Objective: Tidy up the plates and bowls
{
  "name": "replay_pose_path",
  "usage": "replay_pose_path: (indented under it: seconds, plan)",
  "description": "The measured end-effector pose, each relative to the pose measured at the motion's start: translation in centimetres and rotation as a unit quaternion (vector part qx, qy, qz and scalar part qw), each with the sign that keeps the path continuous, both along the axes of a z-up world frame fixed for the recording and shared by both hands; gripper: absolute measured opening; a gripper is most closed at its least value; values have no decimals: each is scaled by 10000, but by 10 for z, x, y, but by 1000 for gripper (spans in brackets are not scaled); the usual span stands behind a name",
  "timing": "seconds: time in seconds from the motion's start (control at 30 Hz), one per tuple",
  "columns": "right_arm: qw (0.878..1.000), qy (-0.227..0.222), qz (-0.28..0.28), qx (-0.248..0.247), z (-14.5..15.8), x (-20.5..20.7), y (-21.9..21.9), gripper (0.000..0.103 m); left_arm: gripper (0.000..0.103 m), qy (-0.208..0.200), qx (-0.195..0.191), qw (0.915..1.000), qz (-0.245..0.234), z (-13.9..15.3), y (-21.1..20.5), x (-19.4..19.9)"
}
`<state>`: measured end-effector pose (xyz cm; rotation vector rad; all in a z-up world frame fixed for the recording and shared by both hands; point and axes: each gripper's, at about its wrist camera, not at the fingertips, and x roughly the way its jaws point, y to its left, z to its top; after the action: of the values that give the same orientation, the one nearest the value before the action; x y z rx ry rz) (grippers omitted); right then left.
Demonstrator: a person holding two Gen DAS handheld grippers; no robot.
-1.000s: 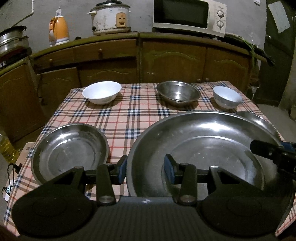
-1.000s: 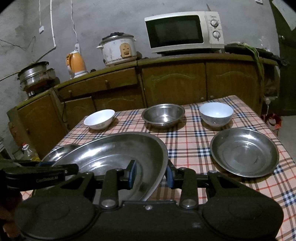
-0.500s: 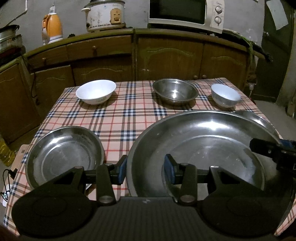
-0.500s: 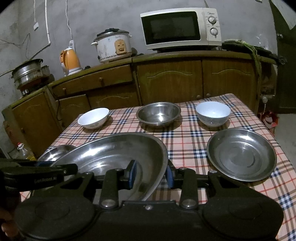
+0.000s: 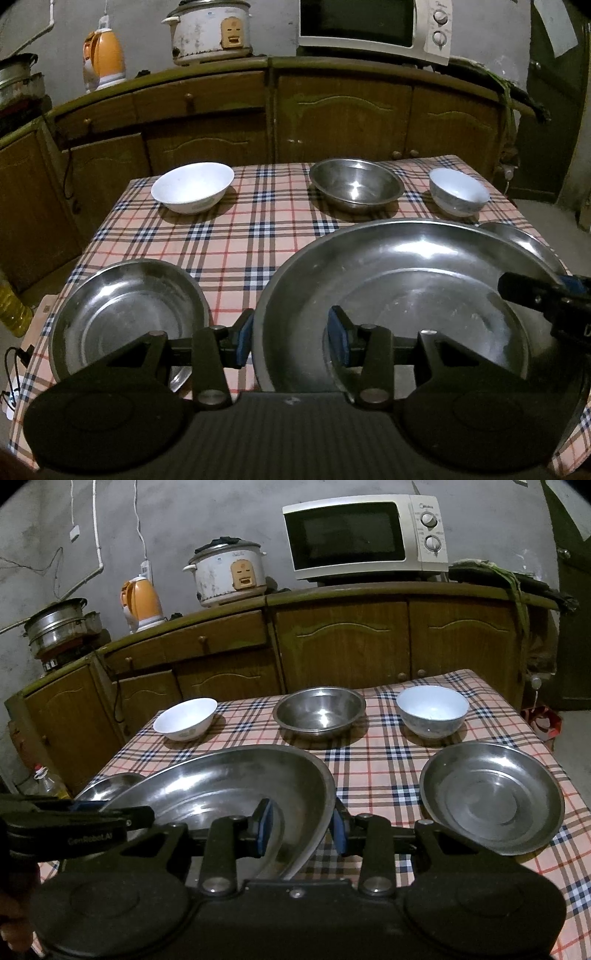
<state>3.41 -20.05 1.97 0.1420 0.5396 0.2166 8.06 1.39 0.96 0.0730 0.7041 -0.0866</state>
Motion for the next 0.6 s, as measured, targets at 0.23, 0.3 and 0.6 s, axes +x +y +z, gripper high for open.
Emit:
replay_pose_path:
  seconds: [0.23,0.3,0.6]
  plan:
    - [10000,9,-14,14,-3,8,-3,42,43,16,18,10000,-12,-4,-3,5]
    - [10000,8,-14,24,-4,8,-3,42,43,23,7,10000,-3,-4,-3,5]
    - [10000,23,-25,8,-7,16,-5,42,43,18,23,10000,9,-6,-4,10]
